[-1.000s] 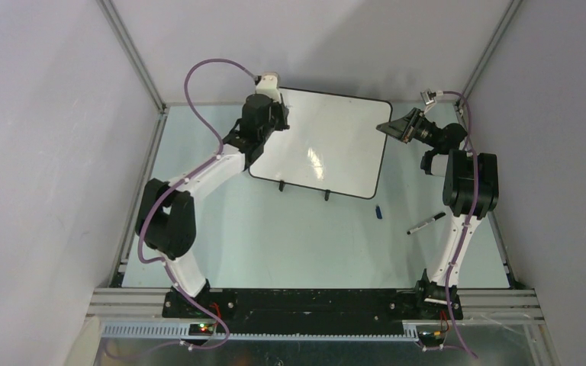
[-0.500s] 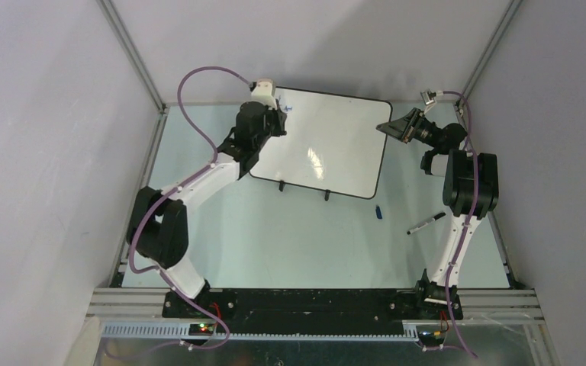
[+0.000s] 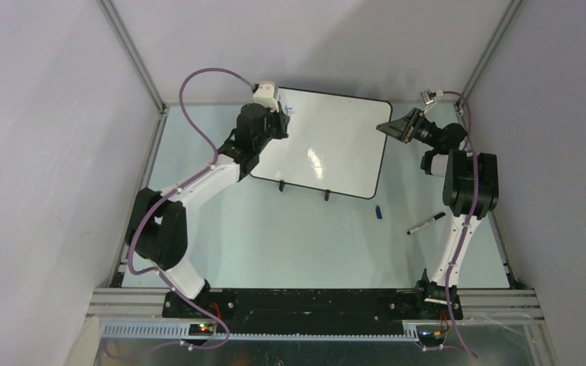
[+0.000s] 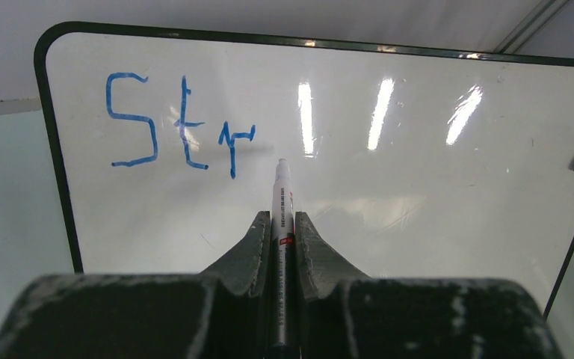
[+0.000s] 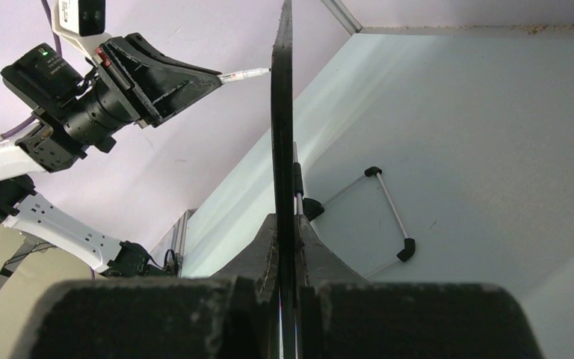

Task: Write a sentence on the whiteboard

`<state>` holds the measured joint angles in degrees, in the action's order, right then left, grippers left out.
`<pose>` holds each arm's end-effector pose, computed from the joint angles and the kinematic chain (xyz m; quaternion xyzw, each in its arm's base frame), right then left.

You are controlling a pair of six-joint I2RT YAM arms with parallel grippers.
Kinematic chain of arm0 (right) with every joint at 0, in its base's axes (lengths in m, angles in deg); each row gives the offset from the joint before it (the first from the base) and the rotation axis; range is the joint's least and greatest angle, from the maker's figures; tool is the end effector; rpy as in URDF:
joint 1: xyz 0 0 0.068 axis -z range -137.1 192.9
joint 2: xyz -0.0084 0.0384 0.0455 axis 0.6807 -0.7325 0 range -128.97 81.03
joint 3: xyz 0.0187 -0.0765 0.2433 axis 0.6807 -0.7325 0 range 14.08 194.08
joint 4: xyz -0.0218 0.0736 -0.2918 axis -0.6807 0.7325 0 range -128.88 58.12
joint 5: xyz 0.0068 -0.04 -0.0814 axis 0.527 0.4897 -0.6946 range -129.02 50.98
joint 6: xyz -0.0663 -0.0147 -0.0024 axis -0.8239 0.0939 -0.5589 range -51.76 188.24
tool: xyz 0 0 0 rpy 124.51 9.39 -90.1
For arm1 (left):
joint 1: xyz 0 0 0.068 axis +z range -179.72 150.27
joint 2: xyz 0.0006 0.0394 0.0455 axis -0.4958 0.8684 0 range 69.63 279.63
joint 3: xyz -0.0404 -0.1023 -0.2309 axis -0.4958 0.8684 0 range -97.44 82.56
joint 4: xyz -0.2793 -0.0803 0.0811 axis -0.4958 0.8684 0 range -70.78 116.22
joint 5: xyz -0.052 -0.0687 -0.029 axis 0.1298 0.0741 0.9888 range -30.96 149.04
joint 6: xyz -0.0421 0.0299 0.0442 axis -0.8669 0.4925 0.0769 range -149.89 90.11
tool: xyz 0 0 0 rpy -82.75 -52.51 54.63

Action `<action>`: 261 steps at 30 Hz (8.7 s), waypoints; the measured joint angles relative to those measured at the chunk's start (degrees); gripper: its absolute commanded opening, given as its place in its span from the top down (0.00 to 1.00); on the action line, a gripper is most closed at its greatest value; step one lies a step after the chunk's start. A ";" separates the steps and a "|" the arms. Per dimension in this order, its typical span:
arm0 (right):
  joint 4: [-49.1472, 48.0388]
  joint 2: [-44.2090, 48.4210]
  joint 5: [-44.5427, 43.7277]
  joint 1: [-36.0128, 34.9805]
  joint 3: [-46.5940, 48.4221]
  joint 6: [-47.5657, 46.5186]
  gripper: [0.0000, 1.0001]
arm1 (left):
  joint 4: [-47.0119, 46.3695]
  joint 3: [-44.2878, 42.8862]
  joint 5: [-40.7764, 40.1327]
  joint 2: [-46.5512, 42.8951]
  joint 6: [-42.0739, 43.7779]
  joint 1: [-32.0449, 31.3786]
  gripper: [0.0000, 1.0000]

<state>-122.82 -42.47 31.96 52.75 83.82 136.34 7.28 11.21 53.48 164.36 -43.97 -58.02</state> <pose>0.4558 -0.0269 0.1686 -0.1359 0.6322 0.5964 0.4756 0.4023 -0.2106 0.2745 0.0651 0.7710 -0.1935 0.6032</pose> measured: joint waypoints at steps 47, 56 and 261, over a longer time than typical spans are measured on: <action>0.00 0.00 0.00 0.00 0.00 0.00 1.00 | 6.78 -8.94 -1.95 5.70 1.68 -1.38 1.00; 0.00 0.00 -0.02 0.00 0.00 0.02 1.00 | 7.08 -9.01 -2.73 5.77 1.70 -1.40 1.00; 0.04 0.11 0.02 0.00 -0.20 0.26 1.00 | -4.85 4.55 -4.31 -7.19 1.70 -3.08 1.00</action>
<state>-122.78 -42.36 31.98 52.75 83.62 136.60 2.43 15.75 49.17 157.17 -42.27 -61.10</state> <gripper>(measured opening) 0.069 0.151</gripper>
